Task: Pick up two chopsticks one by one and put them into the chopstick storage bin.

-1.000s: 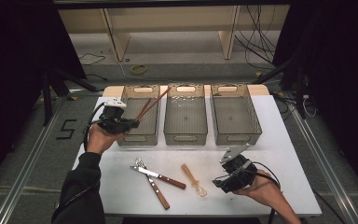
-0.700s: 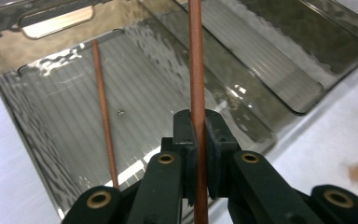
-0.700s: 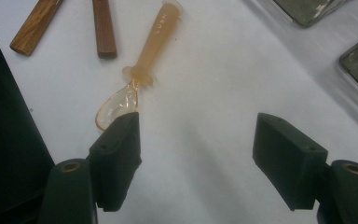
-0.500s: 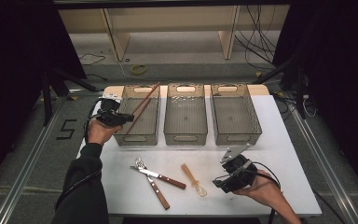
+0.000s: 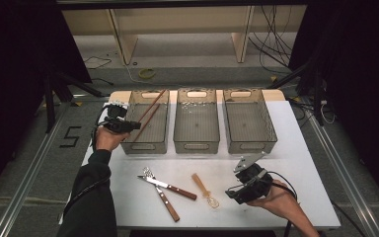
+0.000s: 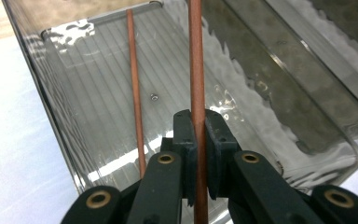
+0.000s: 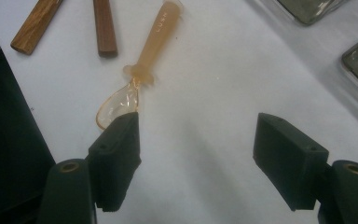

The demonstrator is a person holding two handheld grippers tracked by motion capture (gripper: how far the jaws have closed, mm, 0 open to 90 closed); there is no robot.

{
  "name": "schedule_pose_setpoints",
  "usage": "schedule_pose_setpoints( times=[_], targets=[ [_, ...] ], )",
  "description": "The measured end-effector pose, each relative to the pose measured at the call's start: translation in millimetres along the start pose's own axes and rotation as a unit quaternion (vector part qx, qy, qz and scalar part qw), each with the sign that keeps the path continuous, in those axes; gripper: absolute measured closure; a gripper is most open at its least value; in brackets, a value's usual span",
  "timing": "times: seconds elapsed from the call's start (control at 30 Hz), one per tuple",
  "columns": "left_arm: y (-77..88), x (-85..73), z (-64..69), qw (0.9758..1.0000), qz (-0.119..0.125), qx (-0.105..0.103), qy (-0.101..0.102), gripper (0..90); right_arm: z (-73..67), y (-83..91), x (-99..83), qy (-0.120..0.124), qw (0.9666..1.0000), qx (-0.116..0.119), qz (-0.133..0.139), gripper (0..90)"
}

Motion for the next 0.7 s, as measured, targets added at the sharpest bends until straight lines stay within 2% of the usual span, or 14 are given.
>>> schedule_pose_setpoints(
  times=[0.33, 0.37, 0.47, 0.57, 0.63, 0.7],
  targets=[
    [-6.1, -4.1, -5.2, 0.9998, -0.011, 0.01, 0.01, 82.3, -0.2, 0.5, 0.1, -0.002, 1.0, 0.002, 0.001, 32.4],
    [-5.5, -4.0, -5.3, 0.9998, -0.009, 0.011, 0.011, 80.2, -0.1, 0.3, 0.1, -0.001, 1.0, 0.001, 0.001, 32.3],
    [-0.4, -0.7, -0.9, 0.9998, 0.004, 0.01, 0.014, 63.6, -0.5, 0.3, 0.0, 0.0, 1.0, 0.003, 0.0, 32.4],
    [6.9, 1.8, 6.3, 0.9999, 0.012, -0.006, 0.005, 56.0, -0.5, 0.1, 0.1, -0.003, 1.0, 0.002, -0.001, 32.4],
    [9.5, 1.3, 9.3, 0.9999, 0.011, -0.006, 0.0, 49.2, -0.4, 0.5, 0.2, -0.001, 1.0, 0.001, 0.001, 32.4],
    [11.4, 0.2, 12.4, 0.9997, 0.018, -0.018, -0.001, 47.6, -0.4, 0.5, 0.2, -0.003, 1.0, 0.002, 0.0, 32.4]
  ],
)
Point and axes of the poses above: each handheld gripper's, and its own axes: y roughly backward along the jaws, x roughly out of its top, z roughly to its right, the point moved 7 cm from there along -y, roughly forward along the jaws, and after that the axes turned 14 degrees about y, right-handed, at the moved point
